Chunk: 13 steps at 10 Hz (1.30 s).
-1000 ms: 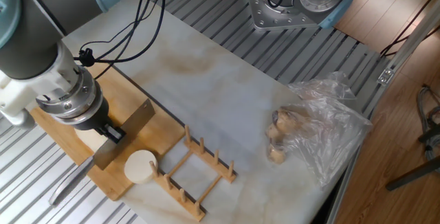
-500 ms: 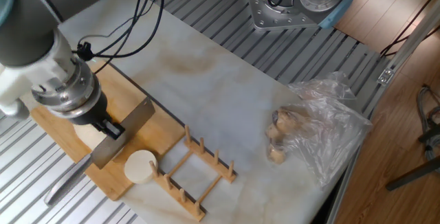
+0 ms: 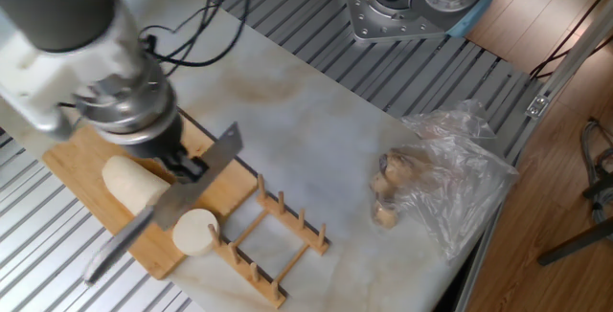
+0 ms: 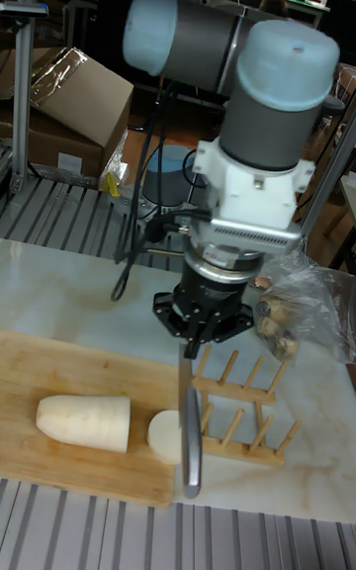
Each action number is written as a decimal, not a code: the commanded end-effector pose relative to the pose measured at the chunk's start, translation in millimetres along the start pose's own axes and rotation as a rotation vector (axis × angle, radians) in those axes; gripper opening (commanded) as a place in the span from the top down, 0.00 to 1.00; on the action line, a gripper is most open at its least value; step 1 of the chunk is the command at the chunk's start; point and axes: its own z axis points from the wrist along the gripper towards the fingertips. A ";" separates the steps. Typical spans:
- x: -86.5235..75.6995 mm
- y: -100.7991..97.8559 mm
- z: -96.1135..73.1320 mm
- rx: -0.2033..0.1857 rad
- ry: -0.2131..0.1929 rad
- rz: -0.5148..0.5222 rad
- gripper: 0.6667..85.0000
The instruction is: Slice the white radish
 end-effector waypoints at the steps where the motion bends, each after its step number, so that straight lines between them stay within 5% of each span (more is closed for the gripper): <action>1: 14.2 31.5 -7.3 0.005 -0.015 0.031 0.99; 4: 21.8 56.8 -5.3 -0.037 -0.014 0.068 0.99; 8: 34.3 70.3 12.7 -0.005 -0.052 0.067 0.99; 13: 28.3 67.0 47.9 0.056 -0.086 0.065 0.99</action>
